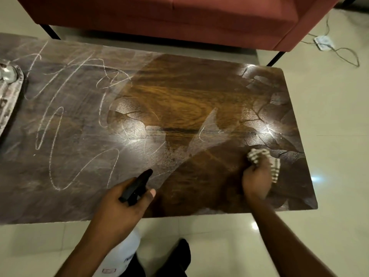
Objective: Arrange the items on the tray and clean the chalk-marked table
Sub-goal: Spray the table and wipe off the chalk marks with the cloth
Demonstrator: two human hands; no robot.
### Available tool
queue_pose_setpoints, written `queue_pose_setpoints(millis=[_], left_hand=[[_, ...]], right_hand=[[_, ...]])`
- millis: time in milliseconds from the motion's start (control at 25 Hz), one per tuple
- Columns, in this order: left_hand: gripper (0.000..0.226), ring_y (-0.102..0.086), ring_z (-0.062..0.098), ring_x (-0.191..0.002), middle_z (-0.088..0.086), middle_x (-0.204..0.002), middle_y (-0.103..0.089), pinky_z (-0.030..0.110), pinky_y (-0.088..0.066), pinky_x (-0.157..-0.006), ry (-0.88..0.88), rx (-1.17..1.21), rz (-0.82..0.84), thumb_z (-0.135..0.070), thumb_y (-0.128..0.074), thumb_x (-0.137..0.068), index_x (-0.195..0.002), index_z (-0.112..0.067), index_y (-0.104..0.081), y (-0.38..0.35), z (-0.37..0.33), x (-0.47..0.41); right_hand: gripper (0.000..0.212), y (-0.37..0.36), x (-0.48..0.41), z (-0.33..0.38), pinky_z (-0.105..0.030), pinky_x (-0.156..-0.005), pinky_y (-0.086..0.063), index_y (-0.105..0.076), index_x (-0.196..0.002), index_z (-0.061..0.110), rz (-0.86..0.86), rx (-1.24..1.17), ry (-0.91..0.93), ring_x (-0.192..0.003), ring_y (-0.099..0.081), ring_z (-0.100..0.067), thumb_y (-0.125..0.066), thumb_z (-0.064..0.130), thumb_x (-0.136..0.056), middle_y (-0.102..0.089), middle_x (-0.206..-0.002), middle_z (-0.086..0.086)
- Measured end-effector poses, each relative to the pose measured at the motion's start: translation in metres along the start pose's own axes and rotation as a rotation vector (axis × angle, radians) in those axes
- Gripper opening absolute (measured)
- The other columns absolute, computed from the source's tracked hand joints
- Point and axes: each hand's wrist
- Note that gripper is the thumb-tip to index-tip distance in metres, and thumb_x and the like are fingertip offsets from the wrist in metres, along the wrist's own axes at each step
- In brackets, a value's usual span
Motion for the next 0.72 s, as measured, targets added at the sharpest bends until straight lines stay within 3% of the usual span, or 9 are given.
queue_pose_setpoints(millis=[120,200,320,360,440,520,560,640,720], left_hand=[[0.017,-0.068,0.014,-0.067,-0.018,-0.07,-0.073,0.037,-0.056,-0.067,0.001,0.047,-0.061,-0.044,-0.086,-0.081,-0.096,-0.046,-0.077,0.001,-0.008,-0.018],[0.013,-0.066,0.009,-0.058,-0.013,-0.068,-0.073,0.036,-0.053,-0.065,-0.041,0.026,-0.059,-0.039,-0.085,-0.083,-0.092,-0.042,-0.077,-0.003,-0.016,-0.029],[0.01,-0.064,0.009,-0.055,-0.012,-0.063,-0.072,0.036,-0.053,-0.068,-0.062,0.014,-0.047,-0.036,-0.085,-0.084,-0.091,-0.033,-0.078,-0.007,-0.026,-0.042],[0.011,-0.064,0.009,-0.056,-0.013,-0.061,-0.071,0.035,-0.052,-0.069,-0.062,0.015,-0.04,-0.035,-0.085,-0.085,-0.091,-0.031,-0.079,-0.007,-0.028,-0.045],[0.011,-0.066,0.006,-0.054,-0.015,-0.062,-0.072,0.033,-0.051,-0.067,-0.072,0.011,-0.031,-0.034,-0.085,-0.085,-0.092,-0.029,-0.079,-0.007,-0.031,-0.047],[0.011,-0.066,0.001,-0.052,-0.014,-0.064,-0.073,0.032,-0.05,-0.065,-0.079,0.01,-0.027,-0.033,-0.085,-0.084,-0.092,-0.028,-0.079,-0.006,-0.029,-0.047],[0.011,-0.066,0.0,-0.052,-0.013,-0.065,-0.074,0.032,-0.05,-0.065,-0.078,0.007,-0.029,-0.033,-0.085,-0.084,-0.091,-0.028,-0.079,-0.006,-0.028,-0.048],[0.012,-0.065,0.002,-0.051,-0.013,-0.065,-0.073,0.033,-0.05,-0.065,-0.069,0.003,-0.035,-0.034,-0.085,-0.084,-0.092,-0.029,-0.079,-0.005,-0.026,-0.049],[0.014,-0.065,0.002,-0.051,-0.013,-0.066,-0.074,0.033,-0.051,-0.067,-0.058,0.015,-0.039,-0.036,-0.086,-0.083,-0.094,-0.03,-0.079,-0.005,-0.026,-0.049]], right_hand=[[0.05,-0.059,0.126,0.042,-0.054,-0.117,-0.046,-0.059,-0.148,0.006,0.11,0.084,0.497,-0.147,-0.051,-0.033,-0.045,0.001,-0.1,-0.057,-0.155,-0.015],[0.049,-0.075,0.207,0.045,-0.048,-0.116,-0.048,-0.062,-0.146,0.012,0.317,0.093,0.807,-0.151,-0.047,-0.026,-0.034,0.013,-0.107,-0.056,-0.157,-0.009],[0.056,-0.055,0.187,0.008,-0.036,-0.122,-0.04,-0.058,-0.152,0.016,0.401,0.065,0.957,-0.156,-0.038,-0.017,-0.044,0.01,-0.097,-0.048,-0.164,0.0],[0.059,-0.036,0.161,-0.011,-0.036,-0.123,-0.039,-0.059,-0.15,0.013,0.362,0.086,0.895,-0.153,-0.043,-0.02,-0.046,0.005,-0.093,-0.048,-0.162,-0.001],[0.063,0.015,0.103,-0.062,-0.044,-0.118,-0.044,-0.058,-0.151,0.013,0.219,0.113,0.485,-0.144,-0.055,-0.032,-0.047,-0.007,-0.092,-0.053,-0.158,-0.004],[0.06,0.067,0.047,-0.097,-0.055,-0.106,-0.052,-0.06,-0.145,0.02,0.08,0.102,0.031,-0.125,-0.065,-0.042,-0.046,-0.002,-0.092,-0.066,-0.143,-0.01],[0.051,0.08,0.03,-0.103,-0.057,-0.102,-0.053,-0.063,-0.134,0.02,0.004,0.084,-0.09,-0.116,-0.066,-0.042,-0.043,0.004,-0.09,-0.068,-0.132,-0.01],[0.044,0.065,0.029,-0.085,-0.059,-0.103,-0.05,-0.064,-0.127,0.013,-0.108,0.059,-0.162,-0.118,-0.063,-0.044,-0.042,0.006,-0.089,-0.066,-0.129,-0.015],[0.051,0.018,0.068,-0.049,-0.058,-0.113,-0.046,-0.062,-0.142,0.004,-0.069,0.076,-0.036,-0.136,-0.056,-0.044,-0.048,0.0,-0.093,-0.061,-0.147,-0.02]])
Point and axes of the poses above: each hand's wrist, its own x-axis away from the middle knuckle, its own y-axis out of the back of the hand, z = x × y
